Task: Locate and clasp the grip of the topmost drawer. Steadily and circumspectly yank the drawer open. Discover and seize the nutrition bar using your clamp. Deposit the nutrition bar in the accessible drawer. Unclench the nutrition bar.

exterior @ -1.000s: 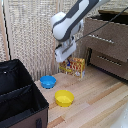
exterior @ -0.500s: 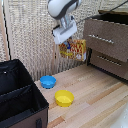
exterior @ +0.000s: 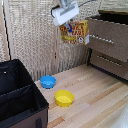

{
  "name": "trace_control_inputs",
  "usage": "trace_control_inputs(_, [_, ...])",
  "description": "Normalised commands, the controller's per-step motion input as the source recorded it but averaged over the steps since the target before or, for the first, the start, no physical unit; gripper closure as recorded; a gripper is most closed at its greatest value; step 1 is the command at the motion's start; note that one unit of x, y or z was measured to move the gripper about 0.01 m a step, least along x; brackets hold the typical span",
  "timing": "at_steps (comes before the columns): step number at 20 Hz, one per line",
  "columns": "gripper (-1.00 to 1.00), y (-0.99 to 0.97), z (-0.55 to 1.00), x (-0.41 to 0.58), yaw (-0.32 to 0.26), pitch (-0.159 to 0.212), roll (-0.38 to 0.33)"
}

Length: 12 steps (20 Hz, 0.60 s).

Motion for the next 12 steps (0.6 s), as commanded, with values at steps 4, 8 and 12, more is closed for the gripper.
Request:
trace_control_inputs(4, [1.00,-0.63,0.77,0.255,-0.148,0.189,0.000])
trace_control_inputs(8, [1.00,-0.66,0.81,0.304,-0.134,0.168,0.000])
trace_control_inputs(12, [1.00,-0.53,0.92,0.459,-0.107,0.102,0.001])
